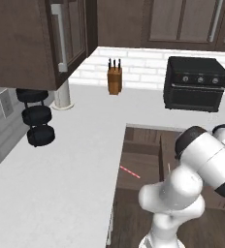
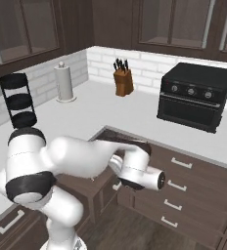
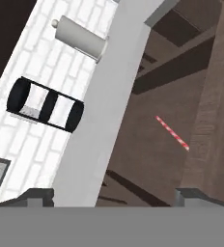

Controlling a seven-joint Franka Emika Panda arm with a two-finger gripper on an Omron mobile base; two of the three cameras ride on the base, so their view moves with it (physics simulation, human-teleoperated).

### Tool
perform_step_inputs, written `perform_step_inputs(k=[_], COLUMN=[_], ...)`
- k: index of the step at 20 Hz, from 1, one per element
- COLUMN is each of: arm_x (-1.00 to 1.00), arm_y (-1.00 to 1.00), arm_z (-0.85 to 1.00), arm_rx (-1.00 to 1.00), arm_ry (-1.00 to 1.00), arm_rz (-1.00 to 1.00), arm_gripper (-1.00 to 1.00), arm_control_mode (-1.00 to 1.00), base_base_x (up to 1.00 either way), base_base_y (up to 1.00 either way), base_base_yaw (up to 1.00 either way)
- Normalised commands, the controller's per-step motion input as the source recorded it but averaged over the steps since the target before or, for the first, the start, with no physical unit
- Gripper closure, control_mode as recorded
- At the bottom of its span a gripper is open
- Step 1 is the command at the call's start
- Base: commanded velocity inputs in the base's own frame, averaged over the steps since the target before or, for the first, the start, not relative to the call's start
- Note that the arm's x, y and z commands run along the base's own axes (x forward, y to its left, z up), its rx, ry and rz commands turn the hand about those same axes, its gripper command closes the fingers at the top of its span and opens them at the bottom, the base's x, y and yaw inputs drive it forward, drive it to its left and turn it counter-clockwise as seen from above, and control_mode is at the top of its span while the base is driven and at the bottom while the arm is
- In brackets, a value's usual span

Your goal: Take a straw from the drawer in front and place it inside the glass cup on the dining counter.

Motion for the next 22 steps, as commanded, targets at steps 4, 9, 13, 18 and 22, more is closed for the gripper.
perform_step_inputs(k=[4, 9, 13, 18, 22], arm_x=[0.0, 0.17, 0.29, 0.19, 0.27], arm_y=[0.73, 0.69, 0.47, 0.07, 0.0], arm_z=[0.83, 0.09, -0.05, -0.04, -0.12], arm_rx=[-0.24, -0.31, -0.3, -0.23, -0.18], arm_ry=[0.16, 0.23, 0.23, 0.16, 0.15], arm_rz=[0.0, 0.0, 0.0, 0.0, 0.0], arm_gripper=[-1.0, -1.0, -1.0, -1.0, -1.0], arm_control_mode=[-1.0, -1.0, -1.0, -1.0, -1.0], base_base_x=[0.0, 0.0, 0.0, 0.0, 0.0], base_base_y=[0.0, 0.0, 0.0, 0.0, 0.0], base_base_yaw=[0.0, 0.0, 0.0, 0.0, 0.0])
